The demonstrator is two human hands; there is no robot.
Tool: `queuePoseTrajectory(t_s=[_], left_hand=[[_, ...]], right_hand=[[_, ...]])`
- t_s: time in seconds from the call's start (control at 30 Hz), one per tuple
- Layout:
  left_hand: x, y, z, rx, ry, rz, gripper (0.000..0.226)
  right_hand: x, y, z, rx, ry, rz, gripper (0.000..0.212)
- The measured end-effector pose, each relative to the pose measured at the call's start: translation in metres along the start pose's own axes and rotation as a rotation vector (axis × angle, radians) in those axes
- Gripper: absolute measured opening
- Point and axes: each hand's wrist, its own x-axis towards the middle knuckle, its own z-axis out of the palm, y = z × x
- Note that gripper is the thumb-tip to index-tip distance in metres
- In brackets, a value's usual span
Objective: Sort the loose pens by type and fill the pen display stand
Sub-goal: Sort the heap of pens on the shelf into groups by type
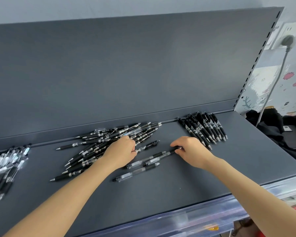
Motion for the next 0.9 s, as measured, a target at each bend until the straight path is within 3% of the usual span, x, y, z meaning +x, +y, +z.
queuePoseTrajectory(t_s=[0.2,0.3,0.37,0.5,0.7,0.9], left_hand=[[-0.002,-0.009,-0.005,-0.205,0.106,-0.042,0.017],[-0.005,-0.018,-0.007,-0.416,0.17,-0.139,0.005],[-0.008,-0.026,-0.011,-0.541,0.19,-0.186,0.014],[-0.018,-0.042,-0.014,-0.454,0.244,-0.199,0.032],[-0.039,-0.071,-0.022,-0.47,0.352,-0.297,0.016],[-0.059,-0.103,-0.024,-0.515,0.365,-0.407,0.01]], right_hand=[[0.005,-0.007,-0.001,0.01,0.029,0.022,0.029],[0.015,-0.016,-0.001,0.024,0.035,0.023,0.029],[0.026,-0.028,0.003,0.035,0.015,0.012,0.029],[0.053,-0.06,0.015,0.03,-0.05,-0.02,0.031],[0.076,-0.084,0.039,-0.011,-0.177,0.084,0.019],[0.074,-0.094,0.042,-0.138,0.034,0.247,0.019]])
